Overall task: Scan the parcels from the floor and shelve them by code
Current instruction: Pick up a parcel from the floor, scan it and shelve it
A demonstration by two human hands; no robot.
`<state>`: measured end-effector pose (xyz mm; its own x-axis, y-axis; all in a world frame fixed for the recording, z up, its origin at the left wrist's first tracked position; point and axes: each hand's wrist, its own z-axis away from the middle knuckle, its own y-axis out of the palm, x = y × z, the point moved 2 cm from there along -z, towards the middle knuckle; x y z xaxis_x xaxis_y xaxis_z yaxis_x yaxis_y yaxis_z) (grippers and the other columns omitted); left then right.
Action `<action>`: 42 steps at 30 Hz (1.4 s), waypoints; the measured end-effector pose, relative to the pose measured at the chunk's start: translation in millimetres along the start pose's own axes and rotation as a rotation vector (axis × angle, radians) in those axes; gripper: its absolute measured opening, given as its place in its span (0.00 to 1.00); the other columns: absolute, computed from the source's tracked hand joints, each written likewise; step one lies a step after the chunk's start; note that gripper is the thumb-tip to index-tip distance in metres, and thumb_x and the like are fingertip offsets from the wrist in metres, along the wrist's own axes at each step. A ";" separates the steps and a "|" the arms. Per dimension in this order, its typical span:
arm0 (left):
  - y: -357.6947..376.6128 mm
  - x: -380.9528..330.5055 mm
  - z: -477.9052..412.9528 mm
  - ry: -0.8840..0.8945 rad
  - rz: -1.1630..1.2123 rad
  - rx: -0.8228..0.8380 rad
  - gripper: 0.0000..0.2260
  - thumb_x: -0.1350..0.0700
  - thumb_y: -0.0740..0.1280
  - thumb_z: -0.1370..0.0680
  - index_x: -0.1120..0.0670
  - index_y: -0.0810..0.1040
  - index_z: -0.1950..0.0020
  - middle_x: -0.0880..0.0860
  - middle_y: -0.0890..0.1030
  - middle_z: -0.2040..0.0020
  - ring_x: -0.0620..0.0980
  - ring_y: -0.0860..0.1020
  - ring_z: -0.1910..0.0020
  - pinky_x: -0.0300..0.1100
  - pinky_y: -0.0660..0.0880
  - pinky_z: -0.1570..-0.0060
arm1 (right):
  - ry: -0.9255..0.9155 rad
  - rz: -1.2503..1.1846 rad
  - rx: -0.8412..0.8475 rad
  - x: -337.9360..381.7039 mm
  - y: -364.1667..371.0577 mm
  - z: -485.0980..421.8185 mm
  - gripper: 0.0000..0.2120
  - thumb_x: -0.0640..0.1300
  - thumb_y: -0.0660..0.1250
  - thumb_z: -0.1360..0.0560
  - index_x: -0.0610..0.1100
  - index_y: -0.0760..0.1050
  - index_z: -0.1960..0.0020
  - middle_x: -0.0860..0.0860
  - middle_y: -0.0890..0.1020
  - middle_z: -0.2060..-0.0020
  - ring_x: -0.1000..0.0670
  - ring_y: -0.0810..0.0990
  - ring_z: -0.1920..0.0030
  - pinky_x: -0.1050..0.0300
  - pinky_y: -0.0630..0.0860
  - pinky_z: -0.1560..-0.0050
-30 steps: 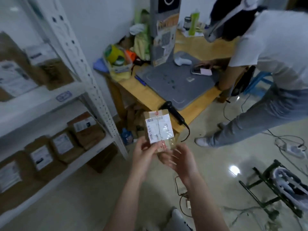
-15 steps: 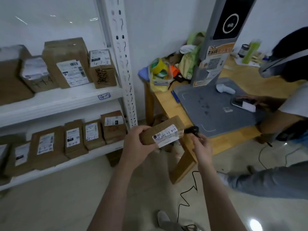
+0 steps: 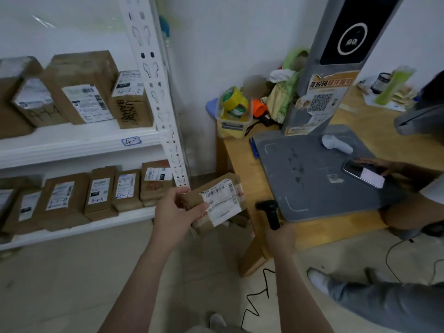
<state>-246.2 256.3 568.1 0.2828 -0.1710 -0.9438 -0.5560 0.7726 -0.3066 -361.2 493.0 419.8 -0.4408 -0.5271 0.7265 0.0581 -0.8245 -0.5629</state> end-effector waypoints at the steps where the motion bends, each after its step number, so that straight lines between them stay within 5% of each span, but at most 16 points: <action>1: 1.2 -0.4 -0.7 -0.011 0.009 -0.009 0.23 0.62 0.79 0.30 0.57 0.76 0.38 0.49 0.80 0.50 0.41 0.80 0.55 0.24 0.73 0.66 | 0.000 0.024 0.031 -1.3 2.2 -6.8 0.05 0.39 0.68 0.27 0.38 0.74 0.54 0.44 0.79 0.60 0.42 0.78 0.59 0.57 0.68 0.67; 4: -0.6 0.0 -2.5 -0.040 0.055 -0.024 0.22 0.64 0.78 0.29 0.57 0.75 0.38 0.50 0.80 0.50 0.32 0.80 0.62 0.25 0.74 0.66 | 0.007 0.107 0.128 -2.2 8.9 -30.4 0.09 0.38 0.66 0.25 0.36 0.75 0.46 0.43 0.78 0.56 0.43 0.76 0.56 0.54 0.71 0.59; 9: -13.3 8.9 -7.3 -0.052 0.060 -0.092 0.22 0.62 0.78 0.29 0.56 0.76 0.39 0.51 0.82 0.49 0.40 0.80 0.55 0.27 0.75 0.63 | 0.031 -0.038 0.202 2.1 14.4 -44.3 0.14 0.34 0.61 0.24 0.42 0.72 0.39 0.40 0.78 0.50 0.41 0.77 0.48 0.47 0.73 0.48; 14: -27.0 21.1 -11.9 -0.047 0.033 -0.160 0.22 0.60 0.78 0.28 0.57 0.76 0.36 0.48 0.82 0.49 0.40 0.79 0.51 0.31 0.78 0.53 | -0.215 -0.293 0.244 49.6 10.1 14.6 0.17 0.31 0.65 0.26 0.52 0.75 0.49 0.48 0.79 0.60 0.47 0.78 0.58 0.53 0.73 0.57; 18: -32.4 21.8 -9.3 -0.033 0.023 -0.213 0.23 0.59 0.77 0.26 0.57 0.76 0.33 0.50 0.82 0.47 0.34 0.77 0.55 0.24 0.74 0.61 | -0.418 -0.349 0.418 87.4 9.7 77.6 0.17 0.30 0.67 0.26 0.50 0.75 0.45 0.57 0.81 0.57 0.58 0.79 0.56 0.65 0.74 0.58; 23: -36.8 15.4 -2.0 0.002 0.000 -0.249 0.22 0.57 0.76 0.26 0.58 0.77 0.34 0.48 0.82 0.50 0.33 0.77 0.58 0.23 0.72 0.63 | -0.565 -0.311 0.594 108.6 4.3 134.2 0.15 0.29 0.67 0.25 0.48 0.74 0.49 0.63 0.81 0.63 0.62 0.80 0.61 0.69 0.75 0.60; 26: -40.0 10.9 3.4 0.010 0.019 -0.251 0.21 0.58 0.75 0.25 0.59 0.77 0.34 0.43 0.79 0.54 0.31 0.77 0.61 0.22 0.71 0.65 | -0.622 -0.288 0.600 111.6 0.0 150.9 0.16 0.30 0.68 0.25 0.51 0.74 0.49 0.65 0.81 0.62 0.63 0.80 0.59 0.71 0.75 0.59; 30: -48.0 6.0 8.9 0.035 0.047 -0.267 0.23 0.57 0.76 0.25 0.59 0.75 0.32 0.44 0.78 0.52 0.36 0.77 0.54 0.20 0.70 0.63 | -0.683 -0.285 0.553 110.7 -3.7 162.3 0.12 0.33 0.69 0.24 0.48 0.76 0.47 0.62 0.82 0.59 0.60 0.81 0.58 0.68 0.75 0.58; 37: -47.4 0.0 17.4 0.075 0.106 -0.237 0.23 0.57 0.76 0.25 0.56 0.75 0.32 0.37 0.75 0.54 0.27 0.74 0.59 0.21 0.71 0.62 | -0.657 -0.270 0.453 107.0 2.0 163.8 0.10 0.37 0.70 0.24 0.50 0.78 0.47 0.58 0.84 0.57 0.60 0.82 0.56 0.68 0.76 0.59; 42: -44.0 -1.9 23.3 0.077 0.077 -0.229 0.19 0.57 0.76 0.26 0.51 0.76 0.38 0.40 0.78 0.53 0.30 0.76 0.57 0.22 0.71 0.62 | -0.651 -0.251 0.440 102.9 5.0 161.7 0.10 0.39 0.70 0.24 0.52 0.78 0.46 0.56 0.84 0.55 0.58 0.83 0.53 0.57 0.81 0.53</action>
<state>-204.0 236.9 586.2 0.1775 -0.1698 -0.9693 -0.7388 0.6277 -0.2453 -261.5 401.3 555.5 0.1118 -0.2187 0.9694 0.4316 -0.8680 -0.2456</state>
